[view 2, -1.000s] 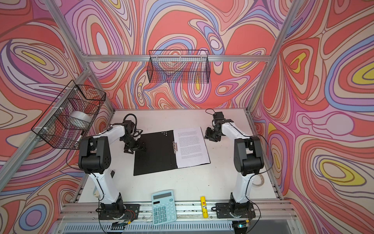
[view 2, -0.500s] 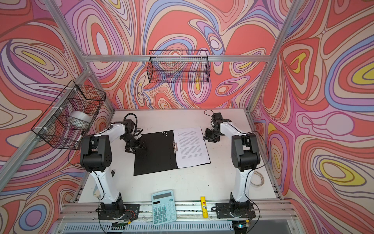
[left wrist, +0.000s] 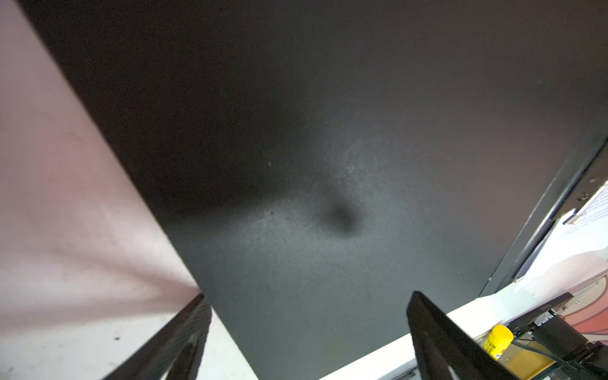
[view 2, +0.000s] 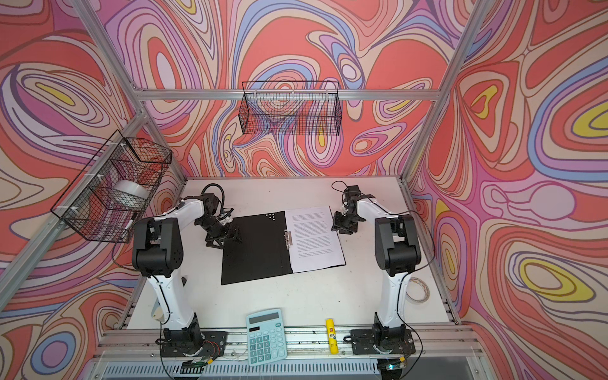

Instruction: Put the files into the folder

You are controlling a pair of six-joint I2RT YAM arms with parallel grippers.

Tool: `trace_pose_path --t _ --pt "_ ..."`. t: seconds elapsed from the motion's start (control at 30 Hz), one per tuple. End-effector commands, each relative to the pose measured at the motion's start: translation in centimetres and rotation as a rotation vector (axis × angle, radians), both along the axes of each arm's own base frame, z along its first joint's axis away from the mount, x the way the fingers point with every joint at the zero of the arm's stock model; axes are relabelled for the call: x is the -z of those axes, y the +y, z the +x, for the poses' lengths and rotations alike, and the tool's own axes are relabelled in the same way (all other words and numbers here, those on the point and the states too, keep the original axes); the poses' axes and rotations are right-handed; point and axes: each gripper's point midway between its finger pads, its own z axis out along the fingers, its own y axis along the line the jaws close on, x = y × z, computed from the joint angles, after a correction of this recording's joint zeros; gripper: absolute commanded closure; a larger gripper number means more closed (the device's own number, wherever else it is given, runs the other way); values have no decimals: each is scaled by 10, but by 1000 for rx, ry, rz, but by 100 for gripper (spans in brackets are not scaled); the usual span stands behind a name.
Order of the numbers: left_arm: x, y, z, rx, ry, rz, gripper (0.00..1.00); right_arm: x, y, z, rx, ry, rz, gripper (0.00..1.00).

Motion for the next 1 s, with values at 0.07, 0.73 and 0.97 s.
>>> trace_pose_path --t 0.07,0.73,0.97 --pt "7 7 -6 40 15 51 4 4 -8 -2 -17 19 -43 60" --pt "9 10 -13 47 37 68 0 29 -7 -31 -39 111 -34 60" --pt "14 13 -12 45 58 81 0 33 -8 -45 -27 149 -38 60"
